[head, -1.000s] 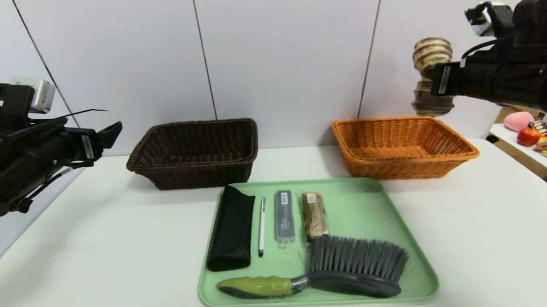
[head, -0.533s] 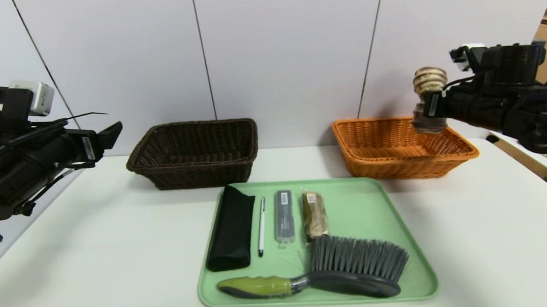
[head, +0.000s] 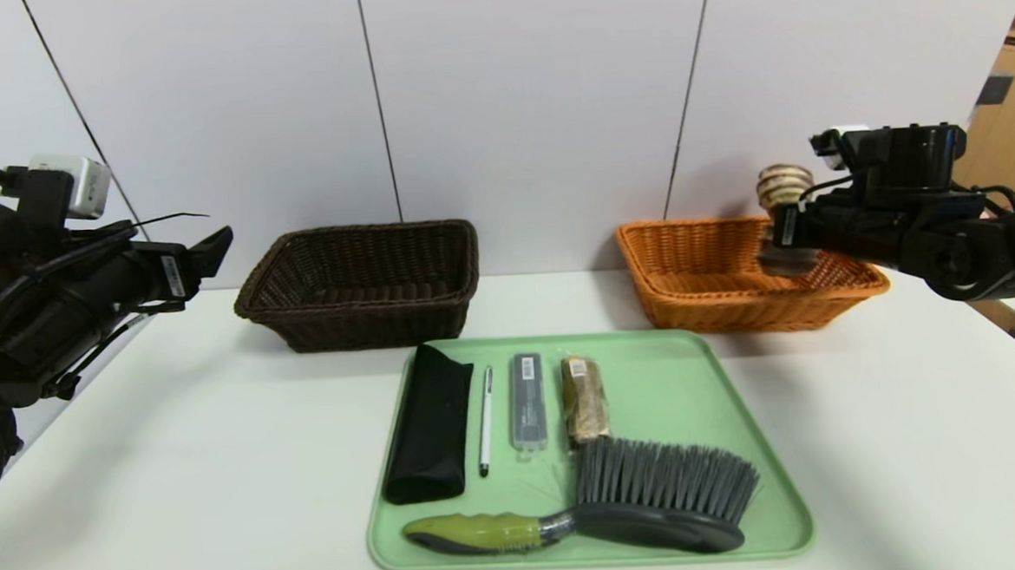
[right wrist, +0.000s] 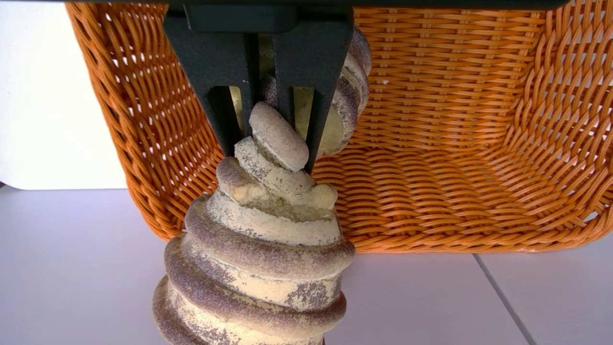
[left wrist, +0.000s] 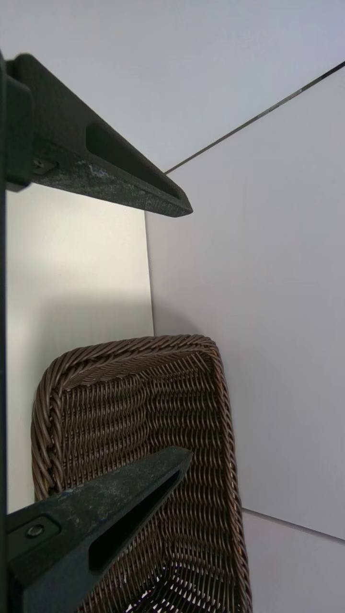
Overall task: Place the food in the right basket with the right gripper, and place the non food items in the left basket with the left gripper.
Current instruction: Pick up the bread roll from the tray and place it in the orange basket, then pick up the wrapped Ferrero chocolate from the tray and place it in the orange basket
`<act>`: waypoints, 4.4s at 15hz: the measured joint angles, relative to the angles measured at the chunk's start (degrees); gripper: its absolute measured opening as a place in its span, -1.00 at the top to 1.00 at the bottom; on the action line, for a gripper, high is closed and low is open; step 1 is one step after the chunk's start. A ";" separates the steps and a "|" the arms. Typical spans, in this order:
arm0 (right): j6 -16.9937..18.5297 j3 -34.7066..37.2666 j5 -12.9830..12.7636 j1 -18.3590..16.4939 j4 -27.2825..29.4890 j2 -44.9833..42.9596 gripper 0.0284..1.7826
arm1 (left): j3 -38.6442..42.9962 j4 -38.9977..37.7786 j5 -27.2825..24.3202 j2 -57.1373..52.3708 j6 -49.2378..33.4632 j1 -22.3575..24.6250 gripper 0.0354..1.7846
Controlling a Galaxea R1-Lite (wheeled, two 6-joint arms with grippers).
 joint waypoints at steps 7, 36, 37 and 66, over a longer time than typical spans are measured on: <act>0.02 -0.59 -0.06 -0.09 -1.77 0.74 0.86 | -0.07 -0.09 0.10 0.37 -0.09 0.00 -0.89; -2.05 2.79 1.23 10.22 10.91 -16.30 -0.84 | 2.18 0.00 0.21 -2.86 0.11 0.06 -0.89; -2.02 2.62 1.45 12.73 14.77 -18.33 -0.85 | 2.60 0.00 0.18 -3.17 0.11 0.06 -0.89; 29.81 -5.23 -12.41 39.83 45.11 -0.69 -0.90 | 7.51 0.00 0.29 -4.99 -0.01 0.91 -0.89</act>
